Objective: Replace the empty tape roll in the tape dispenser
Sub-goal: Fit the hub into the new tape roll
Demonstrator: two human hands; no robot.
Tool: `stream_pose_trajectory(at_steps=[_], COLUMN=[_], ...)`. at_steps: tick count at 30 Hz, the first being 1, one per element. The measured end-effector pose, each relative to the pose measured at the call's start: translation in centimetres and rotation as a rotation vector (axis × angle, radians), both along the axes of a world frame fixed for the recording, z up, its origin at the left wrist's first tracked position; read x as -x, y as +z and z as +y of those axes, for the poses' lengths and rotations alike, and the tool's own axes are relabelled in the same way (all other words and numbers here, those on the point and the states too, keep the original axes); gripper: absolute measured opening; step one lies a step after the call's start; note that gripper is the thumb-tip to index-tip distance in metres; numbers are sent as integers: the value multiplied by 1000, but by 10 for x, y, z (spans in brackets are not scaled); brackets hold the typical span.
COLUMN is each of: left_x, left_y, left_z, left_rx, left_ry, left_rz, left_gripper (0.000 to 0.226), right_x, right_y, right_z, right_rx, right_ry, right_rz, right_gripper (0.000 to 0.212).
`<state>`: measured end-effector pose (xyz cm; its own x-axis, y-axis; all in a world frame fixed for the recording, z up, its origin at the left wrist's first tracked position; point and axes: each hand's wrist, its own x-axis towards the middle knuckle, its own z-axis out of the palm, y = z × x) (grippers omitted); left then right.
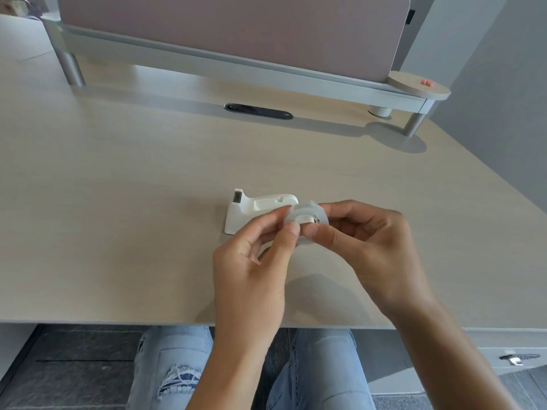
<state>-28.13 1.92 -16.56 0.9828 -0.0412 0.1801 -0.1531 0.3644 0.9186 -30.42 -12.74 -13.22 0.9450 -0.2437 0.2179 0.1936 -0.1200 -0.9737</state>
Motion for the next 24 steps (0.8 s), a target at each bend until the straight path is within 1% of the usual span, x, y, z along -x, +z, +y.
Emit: stream_pose_trajectory(at_steps=[2,4,6,9,11,15,21,24], left_x=[-5,-9,-13,-20,-23,-23,-22,-21], left_y=[-1,-5,-10,-16,-18,-20,-22,-22], left_z=[0,0,3,6,6,3,4,5], left_rx=[-110,-280,-436,-553,-600,-648,-654,-649], left_ry=[92,256,389,449,428,385,374,372], left_rz=[-43,-131,-203,-223,-206,-165,-161,-160], left_gripper=[23,30,32,30,30,38,31,30], right_x=[-15,-31,-46,-61,-68,-73,-71,-70], right_y=[-2,-4,-3,-2,-3,-2,-2,3], right_z=[0,-4,-9,-13,-14,-16,-18,-16], right_rx=[79,171,210,267,329,458,546,623], right_ry=[-80,-146,-156,-117,-86,-33,-11,11], right_rz=[-3,-15,-6,45,61,62,76,81], right_gripper=[17,16,16,17,17,15,14,13])
